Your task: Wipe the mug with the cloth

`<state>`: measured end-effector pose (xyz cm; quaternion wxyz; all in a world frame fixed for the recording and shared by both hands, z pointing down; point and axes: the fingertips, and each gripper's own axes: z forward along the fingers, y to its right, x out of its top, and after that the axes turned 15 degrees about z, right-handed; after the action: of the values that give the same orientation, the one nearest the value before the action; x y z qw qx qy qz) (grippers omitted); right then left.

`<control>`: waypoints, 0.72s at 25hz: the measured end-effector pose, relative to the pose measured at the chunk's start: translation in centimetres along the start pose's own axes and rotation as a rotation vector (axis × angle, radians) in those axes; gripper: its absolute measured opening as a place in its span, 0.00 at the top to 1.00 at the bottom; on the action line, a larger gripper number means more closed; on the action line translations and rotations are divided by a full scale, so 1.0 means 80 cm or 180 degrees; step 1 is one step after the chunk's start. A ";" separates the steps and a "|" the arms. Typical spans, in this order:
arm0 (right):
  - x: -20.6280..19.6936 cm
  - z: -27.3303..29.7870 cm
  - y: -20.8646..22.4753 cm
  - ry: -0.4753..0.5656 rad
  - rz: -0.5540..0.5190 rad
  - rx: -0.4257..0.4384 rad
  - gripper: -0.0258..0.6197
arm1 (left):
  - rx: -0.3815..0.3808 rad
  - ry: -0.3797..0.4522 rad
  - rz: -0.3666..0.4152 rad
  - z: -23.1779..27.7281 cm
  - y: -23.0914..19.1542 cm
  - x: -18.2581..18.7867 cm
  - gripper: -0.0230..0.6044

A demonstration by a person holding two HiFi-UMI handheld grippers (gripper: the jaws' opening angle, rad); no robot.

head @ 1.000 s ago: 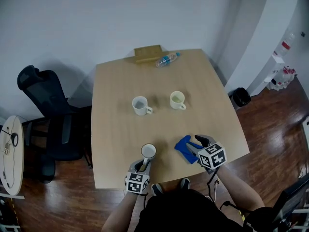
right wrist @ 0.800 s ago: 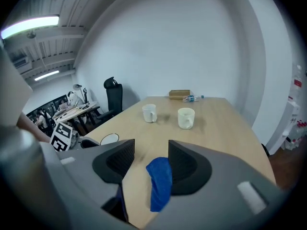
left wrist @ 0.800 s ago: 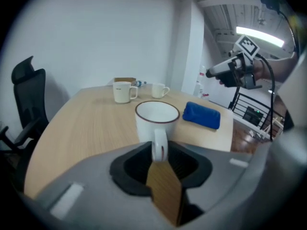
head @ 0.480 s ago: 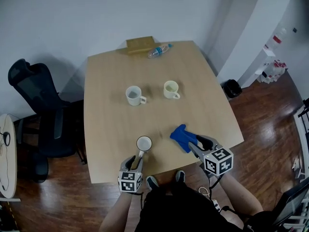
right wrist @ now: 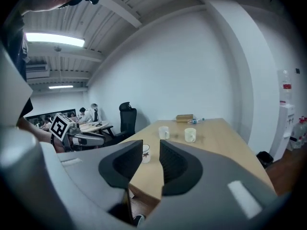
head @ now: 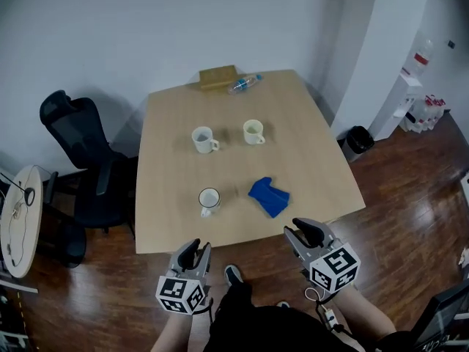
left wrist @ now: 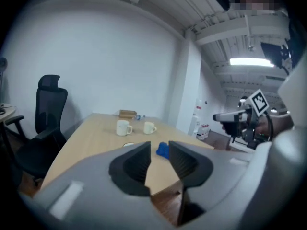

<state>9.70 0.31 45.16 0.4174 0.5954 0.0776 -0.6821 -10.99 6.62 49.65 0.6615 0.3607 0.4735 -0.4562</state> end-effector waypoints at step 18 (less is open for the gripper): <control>-0.038 -0.184 -0.058 0.0336 0.0146 0.0077 0.79 | -0.0208 0.0502 0.0256 -0.151 0.211 0.082 0.80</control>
<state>17.47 13.63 41.87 0.4209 0.6372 0.0776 -0.6409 2.31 21.33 40.65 0.6514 0.3924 0.5239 -0.3838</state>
